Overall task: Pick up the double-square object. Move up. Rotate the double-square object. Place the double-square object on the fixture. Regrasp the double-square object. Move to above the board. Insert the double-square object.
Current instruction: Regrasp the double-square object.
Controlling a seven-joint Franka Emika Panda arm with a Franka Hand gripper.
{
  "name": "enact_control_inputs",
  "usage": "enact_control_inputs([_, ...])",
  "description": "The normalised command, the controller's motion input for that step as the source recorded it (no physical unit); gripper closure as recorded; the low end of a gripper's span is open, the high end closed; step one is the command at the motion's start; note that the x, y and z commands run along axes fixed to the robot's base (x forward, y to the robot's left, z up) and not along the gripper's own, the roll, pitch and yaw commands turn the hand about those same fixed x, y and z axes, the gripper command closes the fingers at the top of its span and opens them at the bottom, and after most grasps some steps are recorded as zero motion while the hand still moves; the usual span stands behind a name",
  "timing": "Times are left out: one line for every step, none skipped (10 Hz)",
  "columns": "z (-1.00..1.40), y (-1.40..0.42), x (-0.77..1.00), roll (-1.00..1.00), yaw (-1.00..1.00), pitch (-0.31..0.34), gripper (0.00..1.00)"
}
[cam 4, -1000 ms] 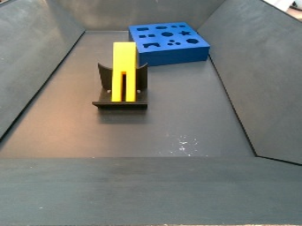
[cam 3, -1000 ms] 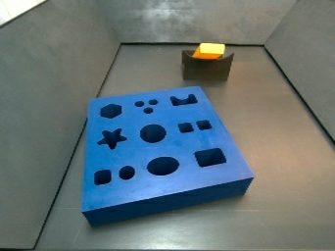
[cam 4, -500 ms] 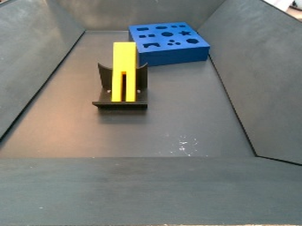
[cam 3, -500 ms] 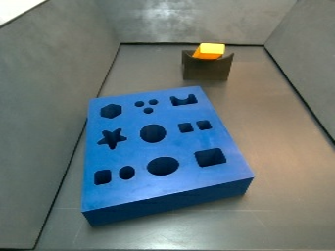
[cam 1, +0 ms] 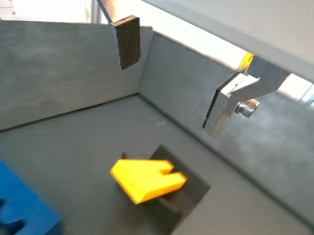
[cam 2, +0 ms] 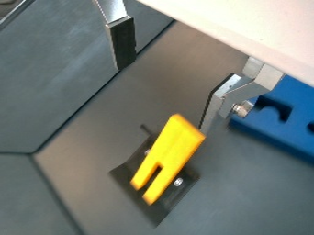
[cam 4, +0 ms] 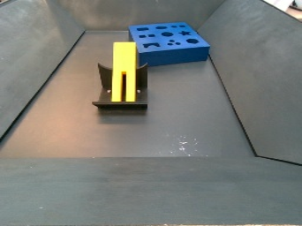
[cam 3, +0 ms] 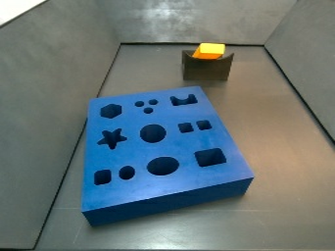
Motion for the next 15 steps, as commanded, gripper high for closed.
enact_control_inputs([0.00,-0.03,0.07,1.00,0.03,0.085,0.00])
enact_control_inputs([0.00,-0.04,0.08,1.00,0.04,0.105,0.00])
enact_control_inputs([0.00,-0.04,0.08,1.00,0.05,0.121,0.00])
enact_control_inputs([-0.01,-0.04,0.10,1.00,0.08,0.165,0.00])
enact_control_inputs([0.00,-0.05,0.10,1.00,0.11,0.191,0.00])
enact_control_inputs([-0.01,-0.05,0.10,1.00,0.15,0.220,0.00])
enact_control_inputs([-0.01,-0.05,0.10,0.79,0.19,0.206,0.00])
enact_control_inputs([-0.01,-0.05,0.10,0.61,0.21,0.178,0.00])
enact_control_inputs([-0.01,-0.05,0.10,0.37,0.23,0.136,0.00])
enact_control_inputs([0.00,-0.04,0.10,0.25,0.23,0.100,0.00])
enact_control_inputs([0.00,-0.04,0.09,0.21,0.23,0.071,0.00])
enact_control_inputs([-0.01,-0.05,0.08,0.18,0.22,0.027,0.00])
enact_control_inputs([-0.01,-0.05,0.08,0.17,0.20,0.016,0.00])
enact_control_inputs([-1.00,0.05,0.04,0.15,0.26,0.021,0.00])
enact_control_inputs([-1.00,0.05,0.04,0.15,0.24,0.015,0.00])
